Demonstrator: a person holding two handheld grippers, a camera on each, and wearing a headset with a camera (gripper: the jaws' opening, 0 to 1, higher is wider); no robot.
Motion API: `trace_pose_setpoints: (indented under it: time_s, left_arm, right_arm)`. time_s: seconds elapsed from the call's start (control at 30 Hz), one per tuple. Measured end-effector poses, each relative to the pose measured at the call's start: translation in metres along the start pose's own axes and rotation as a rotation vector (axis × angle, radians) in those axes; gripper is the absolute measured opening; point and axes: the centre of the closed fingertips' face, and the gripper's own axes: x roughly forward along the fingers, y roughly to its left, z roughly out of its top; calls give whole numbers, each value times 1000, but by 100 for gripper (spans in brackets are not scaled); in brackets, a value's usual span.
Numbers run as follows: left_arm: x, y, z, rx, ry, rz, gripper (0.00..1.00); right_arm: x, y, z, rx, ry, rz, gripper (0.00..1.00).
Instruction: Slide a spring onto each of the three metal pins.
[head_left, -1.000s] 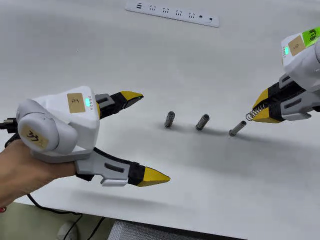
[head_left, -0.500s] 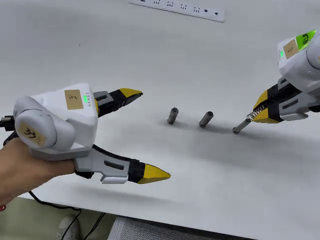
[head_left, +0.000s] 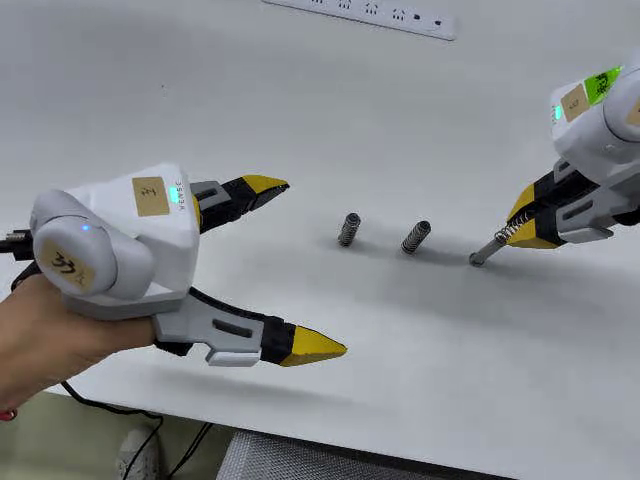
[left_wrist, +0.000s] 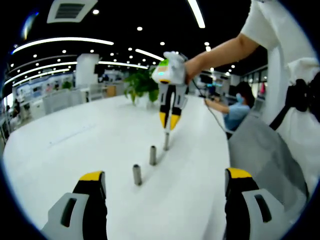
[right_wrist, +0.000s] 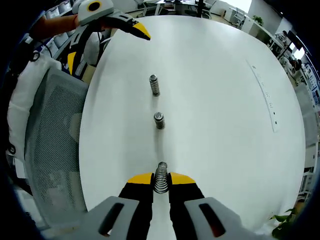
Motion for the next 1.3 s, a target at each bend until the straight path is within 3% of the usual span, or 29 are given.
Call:
trace_pose_setpoints:
  time_s: [0.57,1.3]
  left_arm:
    - [4,1,0,-16,-8,-7,100]
    - [5,2,-1,-24,-10,-7,100]
  right_arm:
    - [13,-4,-3,-6,13,8,12]
    - [38,-4,-7,-50,42,-17,12]
